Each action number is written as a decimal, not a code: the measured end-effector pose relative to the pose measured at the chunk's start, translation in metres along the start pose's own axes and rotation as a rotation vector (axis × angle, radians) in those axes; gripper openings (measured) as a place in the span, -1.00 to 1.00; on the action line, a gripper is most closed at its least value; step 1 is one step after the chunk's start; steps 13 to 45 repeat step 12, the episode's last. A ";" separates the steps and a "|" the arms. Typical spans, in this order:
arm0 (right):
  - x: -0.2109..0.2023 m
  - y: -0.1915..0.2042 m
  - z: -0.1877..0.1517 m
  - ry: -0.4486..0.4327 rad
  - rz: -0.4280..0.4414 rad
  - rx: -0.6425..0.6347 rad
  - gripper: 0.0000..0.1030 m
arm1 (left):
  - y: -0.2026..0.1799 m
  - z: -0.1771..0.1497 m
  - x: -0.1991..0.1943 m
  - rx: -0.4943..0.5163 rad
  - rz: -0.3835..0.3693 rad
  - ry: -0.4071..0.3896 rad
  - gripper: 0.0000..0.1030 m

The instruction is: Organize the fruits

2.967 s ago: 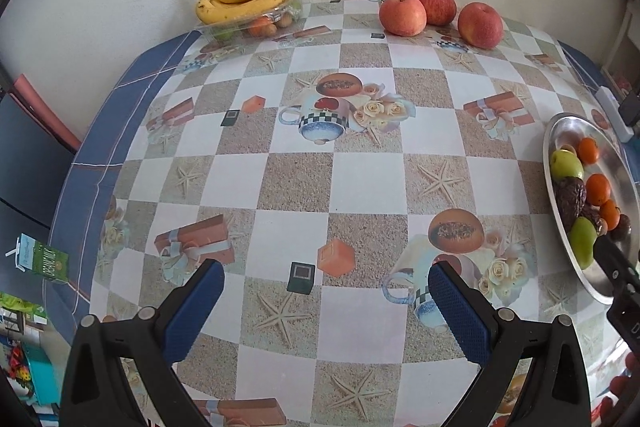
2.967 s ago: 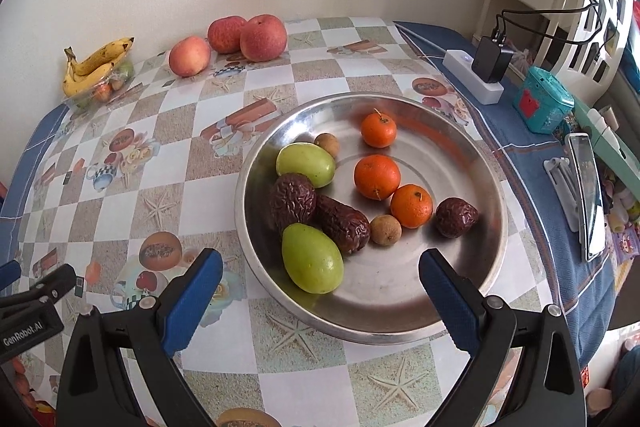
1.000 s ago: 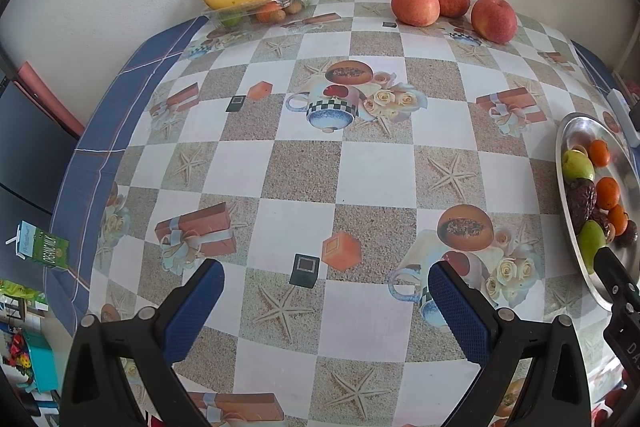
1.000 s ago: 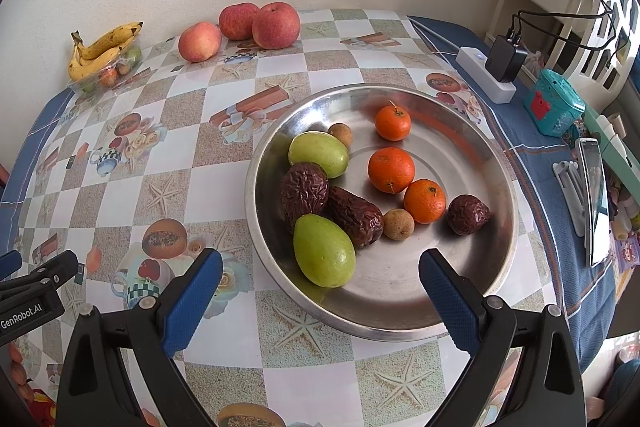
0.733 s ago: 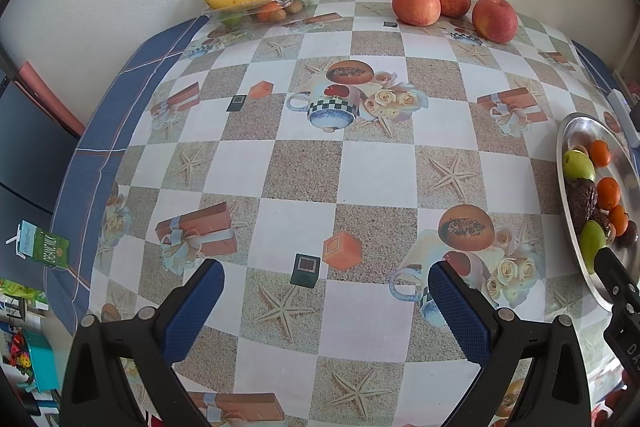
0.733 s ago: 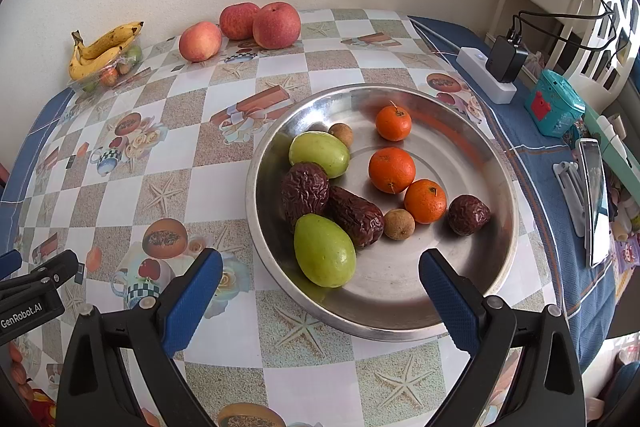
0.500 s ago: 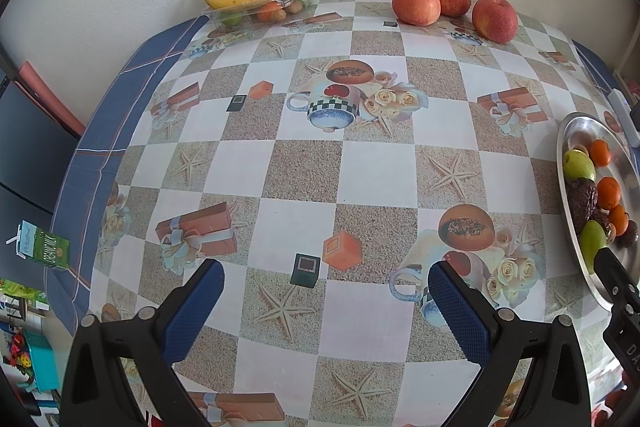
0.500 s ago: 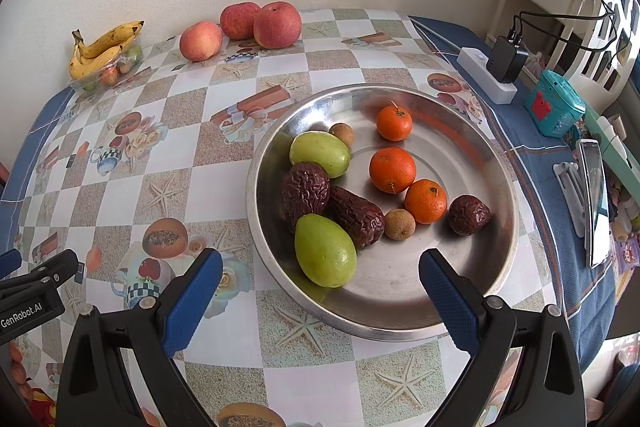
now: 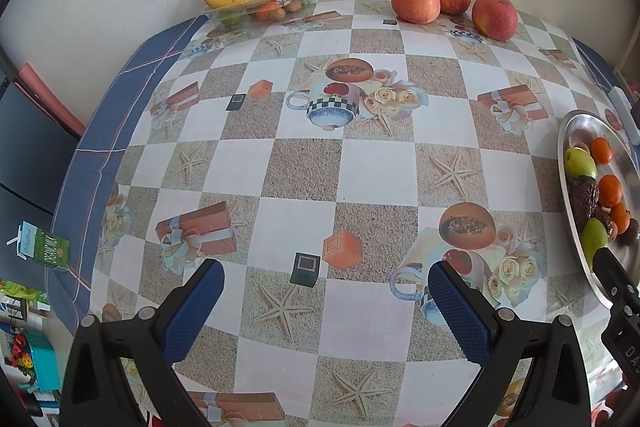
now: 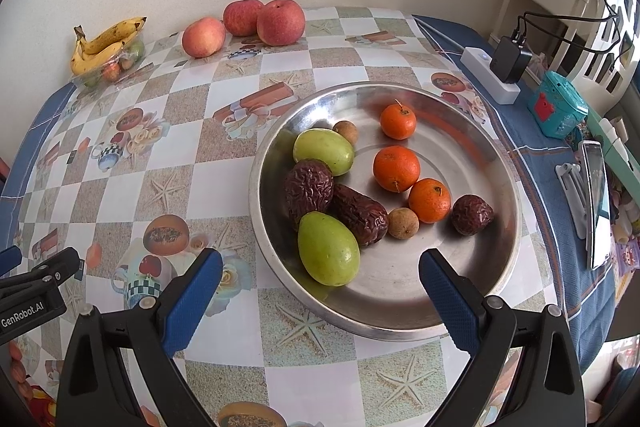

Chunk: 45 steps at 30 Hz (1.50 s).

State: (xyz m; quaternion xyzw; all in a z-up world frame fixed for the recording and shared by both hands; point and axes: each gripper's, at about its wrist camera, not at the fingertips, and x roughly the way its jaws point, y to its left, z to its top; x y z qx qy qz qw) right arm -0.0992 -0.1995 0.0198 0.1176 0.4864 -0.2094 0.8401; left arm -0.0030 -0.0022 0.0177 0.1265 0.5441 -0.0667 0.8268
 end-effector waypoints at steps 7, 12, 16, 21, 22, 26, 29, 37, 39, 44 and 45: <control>0.000 -0.001 0.001 0.000 0.000 0.001 0.92 | -0.001 -0.001 -0.002 0.004 -0.013 -0.009 1.00; 0.000 0.000 0.001 0.000 -0.001 0.002 0.92 | -0.001 0.001 -0.007 0.006 -0.005 -0.031 1.00; 0.000 0.000 0.001 0.000 -0.001 0.002 0.92 | -0.001 0.001 -0.007 0.006 -0.005 -0.031 1.00; 0.000 0.000 0.001 0.000 -0.001 0.002 0.92 | -0.001 0.001 -0.007 0.006 -0.005 -0.031 1.00; 0.000 0.000 0.001 0.000 -0.001 0.002 0.92 | -0.001 0.001 -0.007 0.006 -0.005 -0.031 1.00; 0.000 0.000 0.001 0.000 -0.001 0.002 0.92 | -0.001 0.001 -0.007 0.006 -0.005 -0.031 1.00; 0.000 0.000 0.001 0.000 -0.001 0.002 0.92 | -0.001 0.001 -0.007 0.006 -0.005 -0.031 1.00; 0.000 0.000 0.001 0.000 -0.001 0.002 0.92 | -0.001 0.001 -0.007 0.006 -0.005 -0.031 1.00; 0.000 0.000 0.001 0.000 -0.001 0.002 0.92 | -0.001 0.001 -0.007 0.006 -0.005 -0.031 1.00; 0.000 0.000 0.001 0.000 -0.001 0.002 0.92 | -0.001 0.001 -0.007 0.006 -0.005 -0.031 1.00; 0.000 0.000 0.001 0.000 -0.001 0.002 0.92 | -0.001 0.001 -0.007 0.006 -0.005 -0.031 1.00</control>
